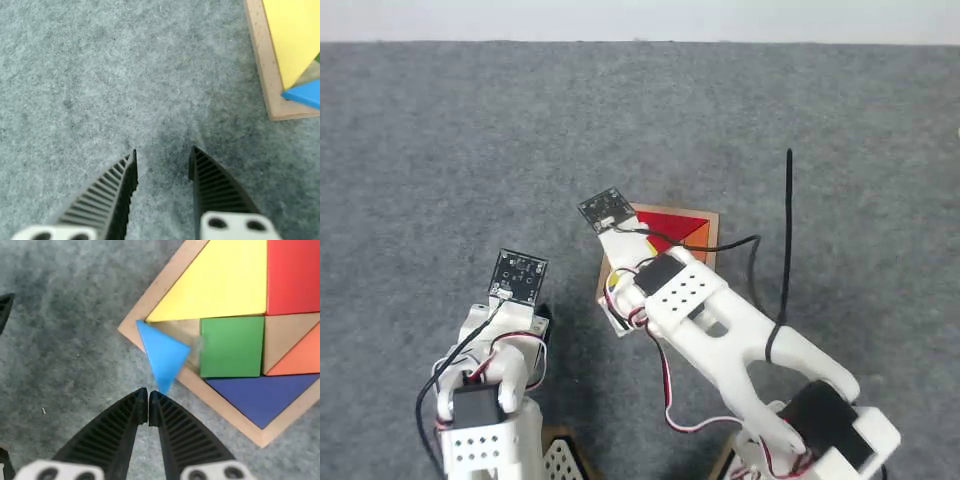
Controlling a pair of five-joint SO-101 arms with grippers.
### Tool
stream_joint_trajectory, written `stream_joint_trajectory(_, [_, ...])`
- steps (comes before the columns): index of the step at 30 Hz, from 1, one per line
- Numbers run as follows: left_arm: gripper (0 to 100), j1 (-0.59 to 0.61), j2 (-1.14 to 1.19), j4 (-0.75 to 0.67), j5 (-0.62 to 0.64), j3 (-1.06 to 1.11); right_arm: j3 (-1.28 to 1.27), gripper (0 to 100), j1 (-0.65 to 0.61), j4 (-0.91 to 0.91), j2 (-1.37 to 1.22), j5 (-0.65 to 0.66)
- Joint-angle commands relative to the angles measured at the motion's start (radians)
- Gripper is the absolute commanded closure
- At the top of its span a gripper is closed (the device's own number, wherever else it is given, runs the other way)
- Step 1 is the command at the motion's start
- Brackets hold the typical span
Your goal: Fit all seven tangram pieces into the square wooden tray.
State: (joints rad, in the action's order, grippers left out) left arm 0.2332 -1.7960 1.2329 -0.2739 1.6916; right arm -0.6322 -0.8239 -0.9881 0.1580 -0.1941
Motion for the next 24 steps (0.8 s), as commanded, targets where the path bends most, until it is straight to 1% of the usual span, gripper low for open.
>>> stream_joint_trajectory(1, [83, 0.006, 0.002, -0.017, -0.009, -0.007, 0.003, 98.8, -0.008, 0.041, 0.050, 0.014])
stream_joint_trajectory(10, [83, 0.006, 0.002, -0.017, -0.009, -0.007, 0.012, 98.7, -0.010, 0.137, -0.094, 0.015])
stream_joint_trajectory(14, [83, 0.006, 0.002, -0.017, -0.009, -0.007, 0.068, 97.5, 0.007, 0.108, -0.131, 0.015])
stream_joint_trajectory(19, [83, 0.006, 0.002, -0.017, -0.009, -0.007, 0.075, 97.5, 0.062, 0.111, -0.127, 0.015])
stream_joint_trajectory(24, [83, 0.006, 0.002, -0.017, -0.009, -0.007, 0.081, 97.6, 0.082, 0.107, -0.108, 0.015])
